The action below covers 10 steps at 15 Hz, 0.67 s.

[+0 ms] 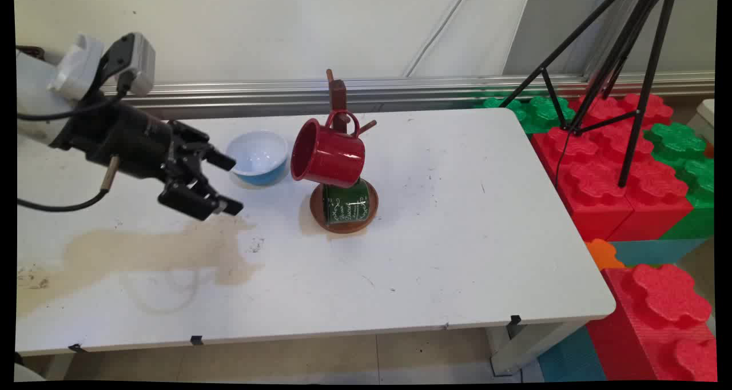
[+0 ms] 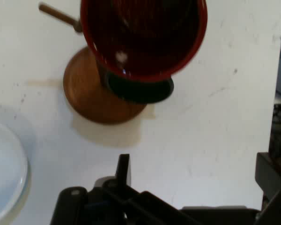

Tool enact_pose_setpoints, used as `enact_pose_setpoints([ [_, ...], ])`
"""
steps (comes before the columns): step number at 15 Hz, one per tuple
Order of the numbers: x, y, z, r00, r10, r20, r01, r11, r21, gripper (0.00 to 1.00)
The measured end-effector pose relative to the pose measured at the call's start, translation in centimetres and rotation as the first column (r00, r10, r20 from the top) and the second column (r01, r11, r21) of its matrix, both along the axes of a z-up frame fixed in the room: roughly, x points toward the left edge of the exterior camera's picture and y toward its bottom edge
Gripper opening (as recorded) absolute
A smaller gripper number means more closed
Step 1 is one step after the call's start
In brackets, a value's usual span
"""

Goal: Pick up the red mug from the rack

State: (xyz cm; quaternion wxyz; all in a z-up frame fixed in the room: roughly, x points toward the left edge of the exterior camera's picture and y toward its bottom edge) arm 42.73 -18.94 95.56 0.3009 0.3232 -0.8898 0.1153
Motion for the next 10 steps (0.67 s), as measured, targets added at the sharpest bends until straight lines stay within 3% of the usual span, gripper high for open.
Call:
enact_pose_setpoints([
  [4,-1.1,-1.2,0.4,0.997,0.033,-0.068,-0.035,0.999,-0.026,1.0],
  [10,-2.8,-2.9,0.5,0.983,0.079,-0.165,-0.085,0.996,-0.028,1.0],
])
